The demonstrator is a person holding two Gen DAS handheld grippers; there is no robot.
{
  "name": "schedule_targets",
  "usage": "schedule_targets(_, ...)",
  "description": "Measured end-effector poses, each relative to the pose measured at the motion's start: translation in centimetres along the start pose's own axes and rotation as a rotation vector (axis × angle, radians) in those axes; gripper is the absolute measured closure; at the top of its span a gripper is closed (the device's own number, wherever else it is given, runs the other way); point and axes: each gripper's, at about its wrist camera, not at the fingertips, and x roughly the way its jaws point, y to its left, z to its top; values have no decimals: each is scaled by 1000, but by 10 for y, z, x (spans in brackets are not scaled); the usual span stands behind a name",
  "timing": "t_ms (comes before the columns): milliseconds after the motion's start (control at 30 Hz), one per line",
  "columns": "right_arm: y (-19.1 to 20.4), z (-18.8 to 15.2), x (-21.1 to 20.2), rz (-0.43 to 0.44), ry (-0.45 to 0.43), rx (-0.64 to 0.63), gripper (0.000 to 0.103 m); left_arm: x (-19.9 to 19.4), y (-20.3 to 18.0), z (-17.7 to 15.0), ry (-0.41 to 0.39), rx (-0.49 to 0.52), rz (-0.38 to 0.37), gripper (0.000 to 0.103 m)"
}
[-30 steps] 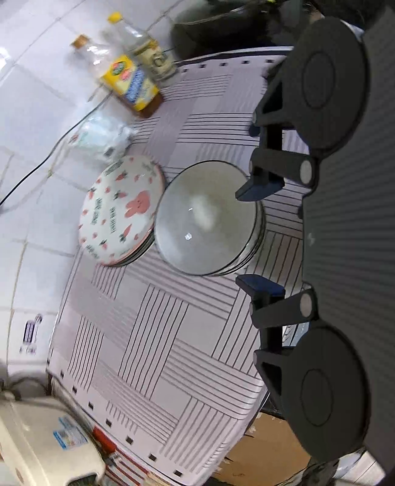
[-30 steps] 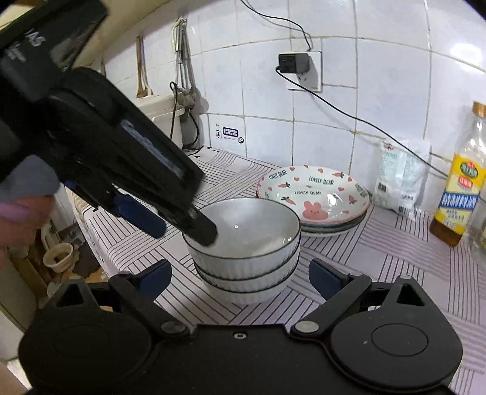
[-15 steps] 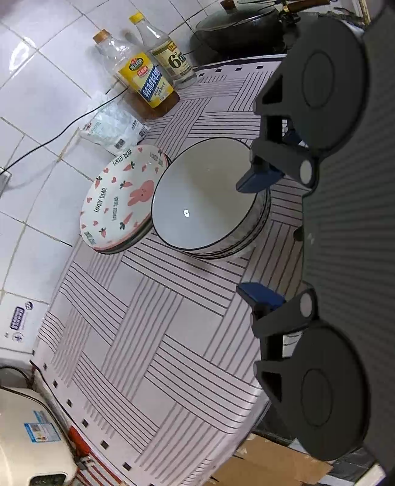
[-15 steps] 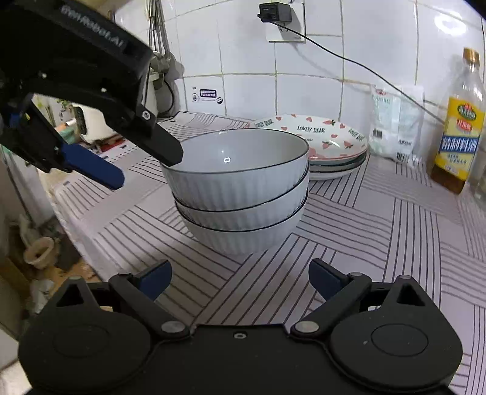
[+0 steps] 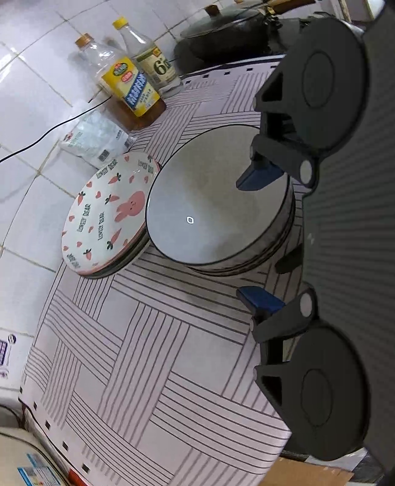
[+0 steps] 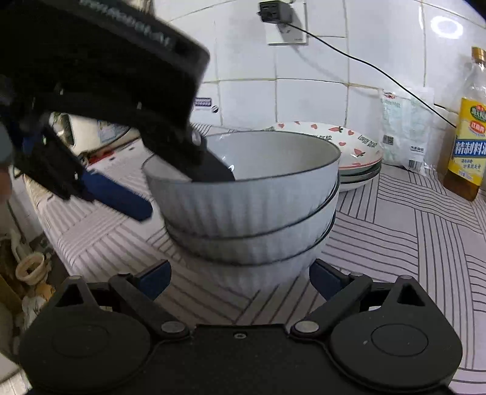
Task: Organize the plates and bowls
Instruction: 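Grip the stacked bowls' rim with both grippers and lift them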
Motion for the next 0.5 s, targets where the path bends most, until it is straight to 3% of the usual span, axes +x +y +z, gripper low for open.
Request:
schedule_targets(367,-13,6,23,47,-1,55,0,19,8,3,61,-1,-31,46)
schedule_targets(500,-18,9,30,76,15,84,0,32,22,6,75,-86,-42,47)
